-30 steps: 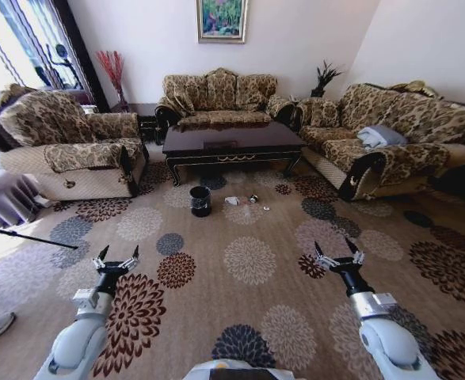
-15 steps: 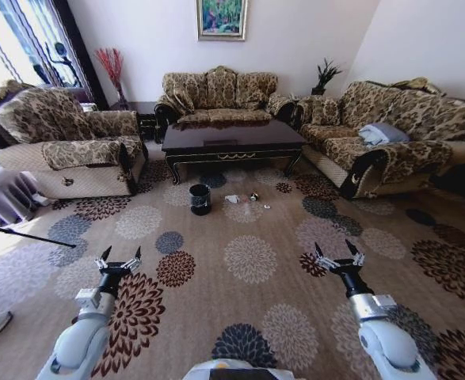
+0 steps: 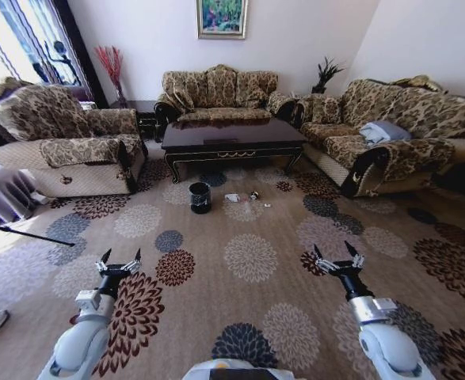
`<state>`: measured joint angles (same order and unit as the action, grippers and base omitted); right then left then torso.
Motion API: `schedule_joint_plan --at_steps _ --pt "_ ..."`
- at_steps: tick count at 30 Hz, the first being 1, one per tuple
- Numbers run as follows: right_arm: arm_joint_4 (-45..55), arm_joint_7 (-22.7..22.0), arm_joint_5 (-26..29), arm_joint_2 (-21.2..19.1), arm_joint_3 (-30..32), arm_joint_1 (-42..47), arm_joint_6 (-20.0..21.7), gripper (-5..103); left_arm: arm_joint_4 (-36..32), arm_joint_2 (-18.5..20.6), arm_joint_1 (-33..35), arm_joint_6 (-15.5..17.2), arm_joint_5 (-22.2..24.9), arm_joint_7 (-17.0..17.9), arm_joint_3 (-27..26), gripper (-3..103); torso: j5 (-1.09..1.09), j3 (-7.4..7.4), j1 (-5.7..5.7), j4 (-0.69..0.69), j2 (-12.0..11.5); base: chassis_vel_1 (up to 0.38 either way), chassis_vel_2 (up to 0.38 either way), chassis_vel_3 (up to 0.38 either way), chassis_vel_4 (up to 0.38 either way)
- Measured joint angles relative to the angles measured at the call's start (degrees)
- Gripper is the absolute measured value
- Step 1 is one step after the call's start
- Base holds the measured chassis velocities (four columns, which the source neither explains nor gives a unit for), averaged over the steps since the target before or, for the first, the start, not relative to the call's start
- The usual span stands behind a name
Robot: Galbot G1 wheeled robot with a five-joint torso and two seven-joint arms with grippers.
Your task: Move to the front of the table and pick up the trash from the floor, then place it into the trash bin.
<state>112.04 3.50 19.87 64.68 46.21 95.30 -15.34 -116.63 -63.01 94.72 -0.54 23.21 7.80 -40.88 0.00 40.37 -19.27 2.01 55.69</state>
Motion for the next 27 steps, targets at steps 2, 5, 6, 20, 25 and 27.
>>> schedule_joint_plan --at_steps 2,5,6,20,25,27 --pt "0.0 0.0 -0.2 0.28 -0.04 0.01 -0.01 100 -0.08 -0.05 0.05 0.27 -0.12 0.0 0.07 100 0.0 -0.38 0.26 0.0 -0.65 0.0 0.0 0.0 0.0" --pt "-0.02 0.0 -0.42 0.56 -0.05 0.05 -0.06 100 -0.18 -0.15 0.06 0.52 -0.15 0.03 0.18 100 0.0 -0.79 0.54 0.0 -1.35 0.0 0.0 0.0 0.0" --pt "-0.1 0.0 -0.55 0.77 -0.05 0.15 -0.13 100 -0.26 -0.19 0.07 0.62 -0.16 0.04 0.24 100 0.0 -1.03 0.74 0.0 -1.79 0.0 0.0 0.0 0.0" --pt "-0.44 0.08 -1.81 2.29 -0.14 1.12 -0.9 100 -0.29 -0.35 0.61 1.24 -0.44 0.1 0.09 100 0.0 -3.16 2.4 -0.01 -5.57 0.0 0.0 0.0 0.0" --pt "-0.96 0.46 -1.99 2.61 -0.64 1.02 -0.97 100 -0.12 -0.44 0.79 1.18 -0.62 0.1 0.0 100 0.0 -3.86 2.95 0.0 -6.84 0.0 0.0 0.0 0.0" --pt "-1.03 0.49 -2.0 2.62 -0.74 0.99 -0.98 100 -0.04 -0.5 0.75 1.18 -0.63 0.1 0.0 100 0.0 -4.05 3.08 0.0 -7.16 0.0 0.0 0.0 0.0"
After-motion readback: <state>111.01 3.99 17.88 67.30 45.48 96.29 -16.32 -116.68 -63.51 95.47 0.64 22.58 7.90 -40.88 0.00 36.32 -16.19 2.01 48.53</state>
